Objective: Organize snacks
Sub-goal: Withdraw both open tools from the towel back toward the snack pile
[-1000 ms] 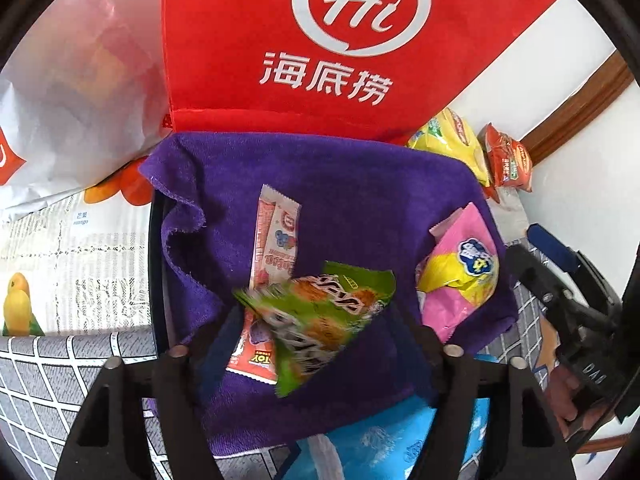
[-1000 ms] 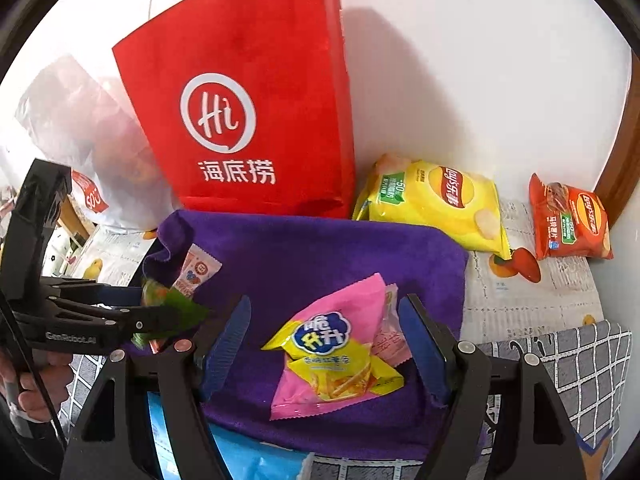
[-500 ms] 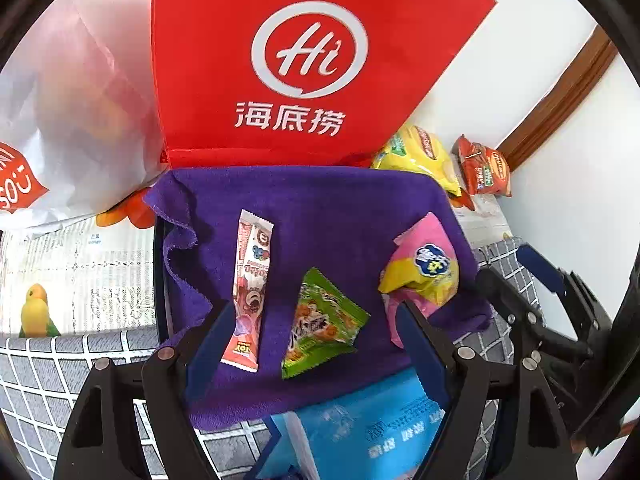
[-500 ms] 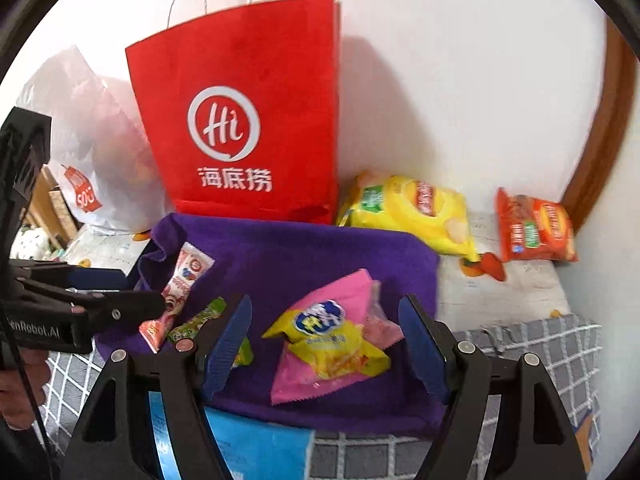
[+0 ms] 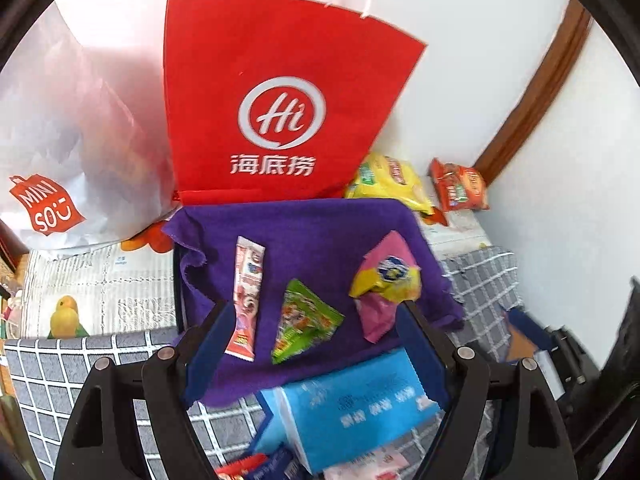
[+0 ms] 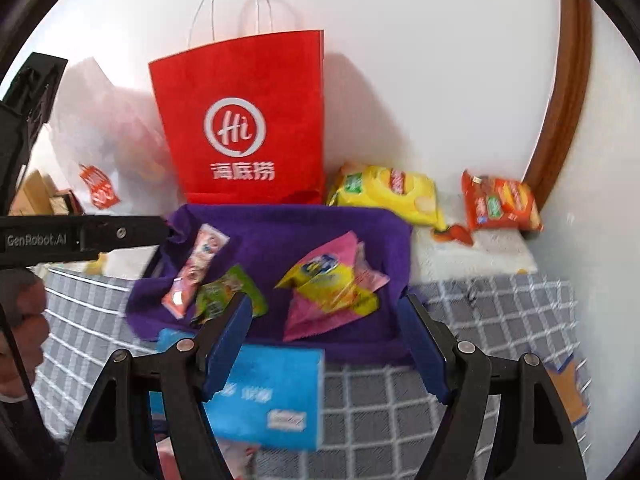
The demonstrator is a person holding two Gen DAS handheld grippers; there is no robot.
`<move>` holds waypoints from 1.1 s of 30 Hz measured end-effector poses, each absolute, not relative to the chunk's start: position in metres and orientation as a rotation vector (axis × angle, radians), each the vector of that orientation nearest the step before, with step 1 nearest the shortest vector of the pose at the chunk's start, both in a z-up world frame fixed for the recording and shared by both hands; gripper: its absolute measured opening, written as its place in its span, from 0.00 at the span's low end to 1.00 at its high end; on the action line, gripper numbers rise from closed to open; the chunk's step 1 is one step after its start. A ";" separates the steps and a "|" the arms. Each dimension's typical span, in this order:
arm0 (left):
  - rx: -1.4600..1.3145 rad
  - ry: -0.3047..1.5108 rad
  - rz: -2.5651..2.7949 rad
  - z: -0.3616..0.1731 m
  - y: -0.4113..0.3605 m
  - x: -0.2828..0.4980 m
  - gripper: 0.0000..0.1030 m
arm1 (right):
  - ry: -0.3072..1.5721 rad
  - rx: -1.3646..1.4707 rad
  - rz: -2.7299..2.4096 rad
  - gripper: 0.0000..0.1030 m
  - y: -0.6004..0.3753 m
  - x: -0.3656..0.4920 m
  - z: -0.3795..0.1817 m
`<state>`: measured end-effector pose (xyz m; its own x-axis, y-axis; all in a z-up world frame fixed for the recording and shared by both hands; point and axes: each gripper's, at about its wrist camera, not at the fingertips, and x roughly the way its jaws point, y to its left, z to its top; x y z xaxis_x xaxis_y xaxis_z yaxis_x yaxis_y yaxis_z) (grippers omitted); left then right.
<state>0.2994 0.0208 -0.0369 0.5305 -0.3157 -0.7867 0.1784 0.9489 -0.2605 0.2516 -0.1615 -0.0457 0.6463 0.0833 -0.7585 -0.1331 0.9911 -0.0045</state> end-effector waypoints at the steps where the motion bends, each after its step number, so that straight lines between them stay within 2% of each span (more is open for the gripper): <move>1: -0.151 0.957 -0.298 -0.031 0.021 0.294 0.78 | 0.866 -0.056 0.126 0.71 -0.161 0.246 -0.045; 9: -0.087 0.896 -0.241 -0.009 0.021 0.258 0.78 | 0.868 -0.077 0.153 0.66 -0.159 0.199 -0.041; 29: -0.129 0.992 -0.168 -0.052 0.071 0.178 0.78 | 0.991 0.028 0.362 0.65 -0.138 0.102 -0.100; 33: -0.145 0.982 -0.173 -0.053 0.075 0.162 0.78 | 0.986 0.030 0.430 0.69 -0.125 0.085 -0.100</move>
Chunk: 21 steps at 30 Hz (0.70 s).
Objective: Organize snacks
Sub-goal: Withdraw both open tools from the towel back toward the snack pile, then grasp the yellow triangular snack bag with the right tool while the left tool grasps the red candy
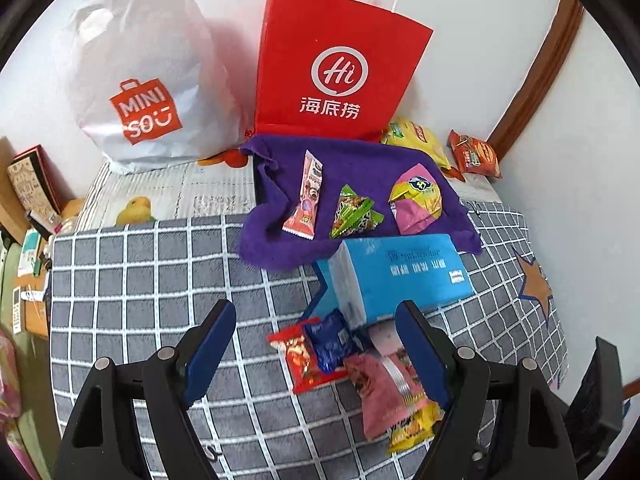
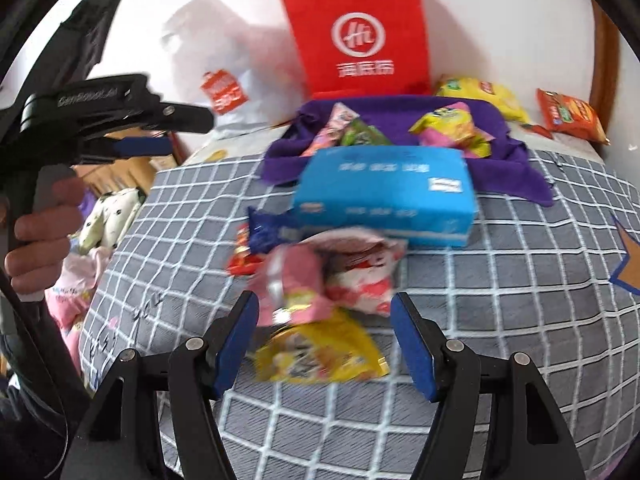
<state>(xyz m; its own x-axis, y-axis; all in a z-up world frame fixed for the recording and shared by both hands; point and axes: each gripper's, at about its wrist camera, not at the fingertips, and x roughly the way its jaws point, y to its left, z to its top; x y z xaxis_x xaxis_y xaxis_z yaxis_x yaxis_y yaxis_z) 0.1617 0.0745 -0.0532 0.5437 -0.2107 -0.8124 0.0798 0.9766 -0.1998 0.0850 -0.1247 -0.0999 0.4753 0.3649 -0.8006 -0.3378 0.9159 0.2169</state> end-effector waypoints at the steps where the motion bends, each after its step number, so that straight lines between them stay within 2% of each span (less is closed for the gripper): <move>1: -0.152 0.979 -0.171 -0.054 0.076 0.157 0.78 | 0.981 0.015 0.424 0.71 -0.121 0.082 -0.102; 9: -0.211 0.970 -0.166 -0.068 0.096 0.119 0.78 | 1.019 -0.074 0.374 0.71 -0.102 0.082 -0.147; 11: -0.227 0.978 -0.160 -0.074 0.101 0.111 0.78 | 1.025 -0.077 0.367 0.57 -0.102 0.084 -0.154; 16: -0.261 0.965 -0.144 -0.077 0.110 0.092 0.78 | 0.987 -0.062 0.372 0.48 -0.112 0.072 -0.146; 21: -0.279 0.922 -0.125 -0.068 0.111 0.085 0.78 | 0.953 -0.067 0.360 0.46 -0.132 0.061 -0.123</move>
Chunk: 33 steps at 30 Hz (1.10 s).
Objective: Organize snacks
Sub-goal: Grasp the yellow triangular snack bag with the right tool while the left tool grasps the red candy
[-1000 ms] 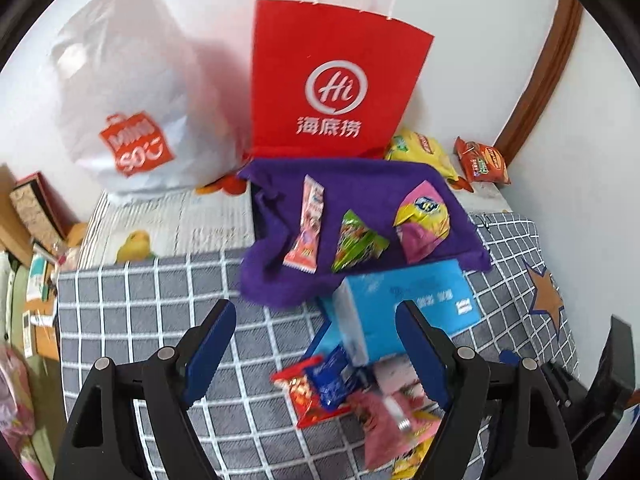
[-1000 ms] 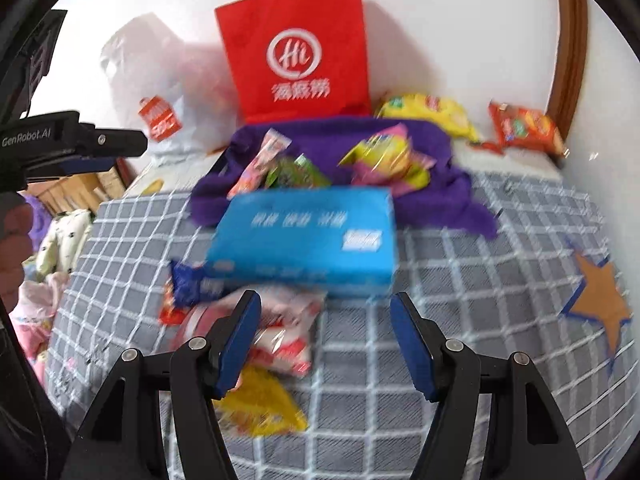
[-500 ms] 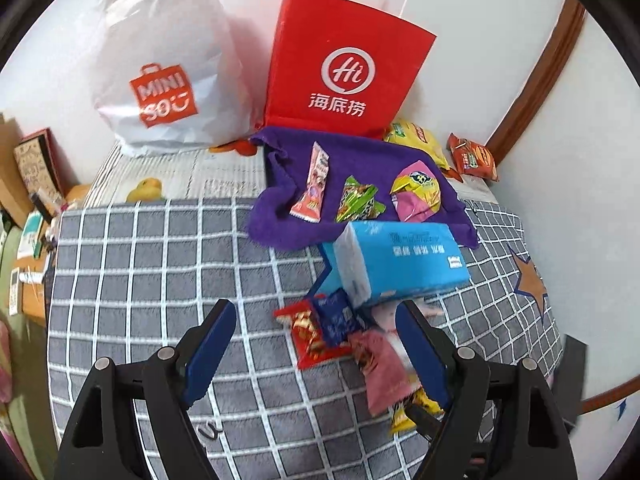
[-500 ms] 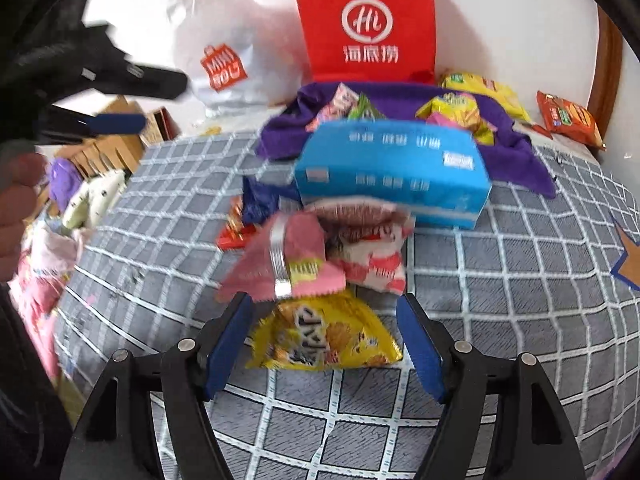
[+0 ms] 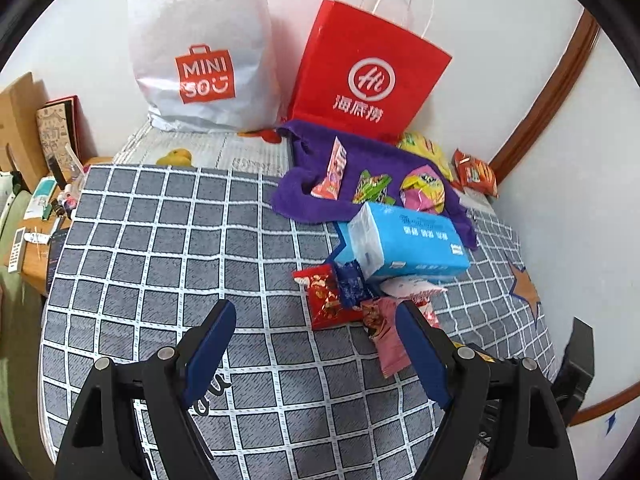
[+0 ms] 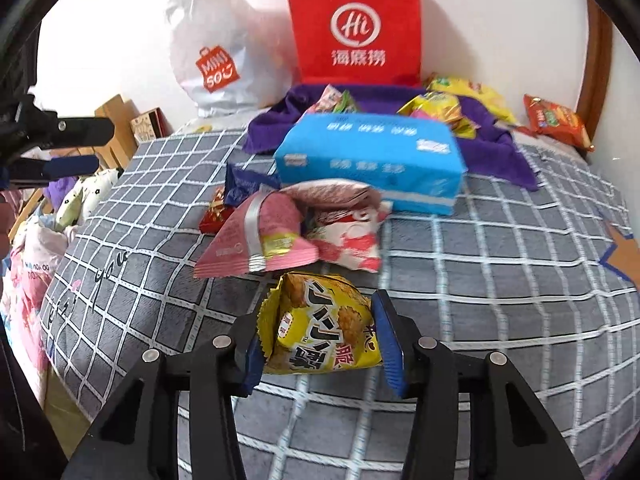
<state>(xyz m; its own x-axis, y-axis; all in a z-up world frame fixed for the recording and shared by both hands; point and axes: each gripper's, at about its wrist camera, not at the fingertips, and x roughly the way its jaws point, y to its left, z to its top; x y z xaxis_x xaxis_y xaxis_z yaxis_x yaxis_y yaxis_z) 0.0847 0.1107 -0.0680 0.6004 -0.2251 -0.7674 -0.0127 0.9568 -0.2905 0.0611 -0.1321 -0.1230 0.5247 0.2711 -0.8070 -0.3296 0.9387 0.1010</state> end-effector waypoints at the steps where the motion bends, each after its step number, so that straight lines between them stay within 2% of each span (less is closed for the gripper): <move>1: -0.276 0.918 -0.123 -0.067 0.109 0.085 0.78 | 0.946 -0.075 0.353 0.46 -0.136 0.060 -0.119; 8: -0.210 0.946 -0.050 -0.088 0.093 0.095 0.78 | 0.866 -0.137 0.242 0.46 -0.169 0.070 -0.110; 14: -0.193 1.045 -0.026 -0.133 0.081 0.116 0.77 | 0.862 -0.135 0.214 0.46 -0.191 0.100 -0.123; 23: -0.146 1.087 0.008 -0.165 0.060 0.150 0.73 | 0.894 -0.104 0.256 0.46 -0.196 0.132 -0.147; 31: -0.083 1.071 0.011 -0.177 0.039 0.162 0.74 | 0.922 -0.063 0.283 0.52 -0.206 0.135 -0.157; 33: -0.079 1.065 0.012 -0.177 0.039 0.161 0.71 | 0.925 -0.065 0.274 0.55 -0.207 0.133 -0.155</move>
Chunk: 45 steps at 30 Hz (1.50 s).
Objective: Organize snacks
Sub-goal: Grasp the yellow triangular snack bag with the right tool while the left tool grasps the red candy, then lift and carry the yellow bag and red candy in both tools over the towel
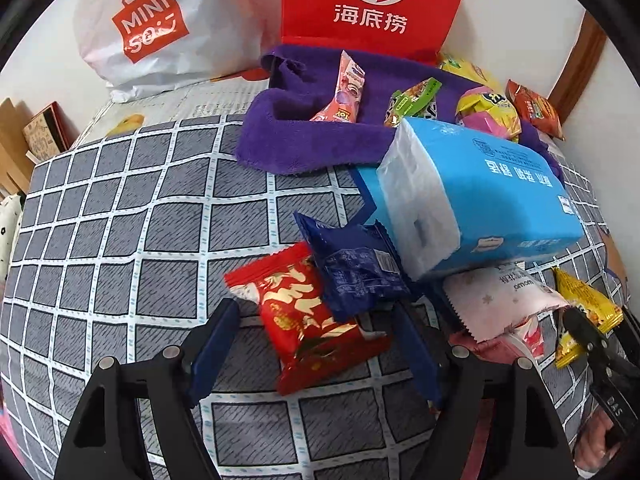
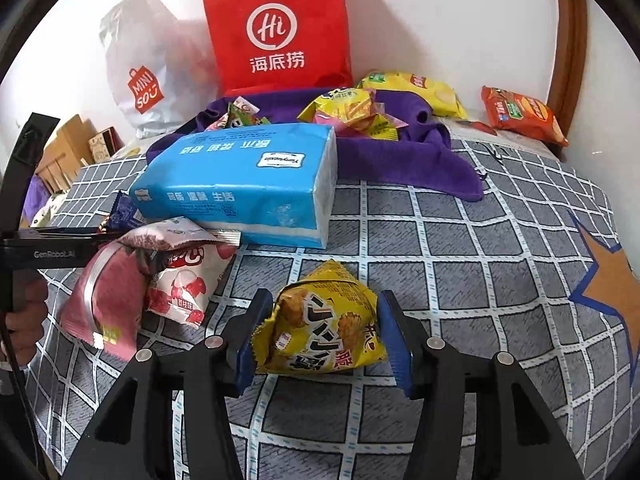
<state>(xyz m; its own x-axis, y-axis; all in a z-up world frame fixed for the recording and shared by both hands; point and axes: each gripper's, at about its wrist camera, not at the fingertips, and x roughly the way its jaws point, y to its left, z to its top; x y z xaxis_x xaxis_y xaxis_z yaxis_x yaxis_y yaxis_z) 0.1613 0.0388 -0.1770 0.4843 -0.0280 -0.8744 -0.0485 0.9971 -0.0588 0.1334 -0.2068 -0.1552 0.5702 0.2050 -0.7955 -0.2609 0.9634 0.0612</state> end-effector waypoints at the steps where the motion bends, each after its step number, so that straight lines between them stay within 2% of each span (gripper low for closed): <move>1: -0.074 1.061 0.018 -0.176 0.040 0.162 0.57 | 0.926 -0.066 0.273 0.60 -0.208 0.132 -0.154; 2: -0.063 1.056 0.025 -0.174 0.042 0.160 0.50 | 0.928 -0.066 0.271 0.63 -0.208 0.131 -0.153; 9: -0.106 1.059 -0.012 -0.172 0.068 0.133 0.48 | 0.914 -0.068 0.242 0.66 -0.219 0.121 -0.146; 12: -0.081 1.027 0.001 -0.174 0.069 0.125 0.51 | 0.914 -0.051 0.236 0.67 -0.223 0.118 -0.145; 15: -0.055 0.989 -0.001 -0.178 0.066 0.126 0.59 | 0.929 -0.035 0.237 0.68 -0.222 0.119 -0.149; 17: -0.035 0.960 0.017 -0.179 0.063 0.127 0.59 | 0.946 -0.029 0.221 0.68 -0.220 0.121 -0.151; 18: -0.026 0.946 0.029 -0.180 0.063 0.126 0.51 | 0.958 -0.012 0.217 0.68 -0.220 0.123 -0.152; 19: -0.015 0.933 0.044 -0.179 0.063 0.125 0.40 | 0.964 0.003 0.219 0.68 -0.220 0.123 -0.152; 20: -0.013 0.926 0.045 -0.178 0.063 0.124 0.36 | 0.969 0.024 0.224 0.68 -0.220 0.125 -0.152; 24: -0.045 0.918 0.020 -0.177 0.070 0.123 0.36 | 0.983 0.026 0.188 0.69 -0.214 0.134 -0.157; 26: -0.040 0.909 0.017 -0.178 0.069 0.121 0.36 | 0.984 0.004 0.159 0.63 -0.211 0.137 -0.162; 29: -0.072 0.904 0.006 -0.178 0.074 0.121 0.37 | 0.975 -0.025 0.143 0.60 -0.208 0.138 -0.166; 45: -0.104 0.900 0.018 -0.179 0.075 0.121 0.36 | 0.976 -0.002 0.152 0.60 -0.212 0.139 -0.167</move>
<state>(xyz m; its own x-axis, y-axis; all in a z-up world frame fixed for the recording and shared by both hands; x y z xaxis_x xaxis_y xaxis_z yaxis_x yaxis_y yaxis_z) 0.1209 0.0751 -0.1788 0.6217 -0.0277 -0.7827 -0.0598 0.9948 -0.0828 0.1386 -0.2118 -0.1666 0.5503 0.1280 -0.8251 -0.1296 0.9893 0.0671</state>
